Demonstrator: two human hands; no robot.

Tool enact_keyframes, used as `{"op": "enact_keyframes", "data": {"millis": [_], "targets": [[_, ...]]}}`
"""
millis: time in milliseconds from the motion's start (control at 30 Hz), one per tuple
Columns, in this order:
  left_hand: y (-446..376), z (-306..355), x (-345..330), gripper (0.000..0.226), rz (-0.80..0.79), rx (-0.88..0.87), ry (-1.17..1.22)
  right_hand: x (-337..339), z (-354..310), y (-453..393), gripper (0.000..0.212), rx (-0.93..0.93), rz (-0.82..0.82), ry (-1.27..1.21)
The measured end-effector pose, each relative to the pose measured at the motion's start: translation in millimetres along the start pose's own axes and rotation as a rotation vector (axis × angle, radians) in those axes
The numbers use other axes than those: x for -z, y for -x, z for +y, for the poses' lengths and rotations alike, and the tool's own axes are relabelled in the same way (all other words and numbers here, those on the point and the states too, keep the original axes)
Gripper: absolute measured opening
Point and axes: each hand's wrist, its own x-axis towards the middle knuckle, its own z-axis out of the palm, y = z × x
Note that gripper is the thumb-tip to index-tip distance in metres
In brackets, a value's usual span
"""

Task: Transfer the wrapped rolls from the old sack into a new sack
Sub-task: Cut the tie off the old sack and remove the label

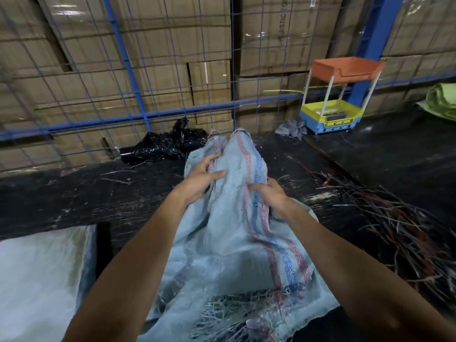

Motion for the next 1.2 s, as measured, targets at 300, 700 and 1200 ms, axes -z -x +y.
{"op": "enact_keyframes", "data": {"millis": [300, 700, 1200], "targets": [[-8.7, -11.2, 47.4, 0.028, 0.764, 0.027, -0.412, 18.6, -33.4, -15.3, 0.032, -0.027, 0.077, -0.355], [7.2, -14.3, -59.3, 0.062, 0.209, -0.069, -1.042, 25.0, -68.4, -33.4, 0.044, 0.091, -0.044, -0.404], [11.9, 24.8, -17.7, 0.046, 0.902, -0.207, -1.096, 48.3, -8.9, -35.2, 0.01, 0.252, -0.179, 0.813]]}}
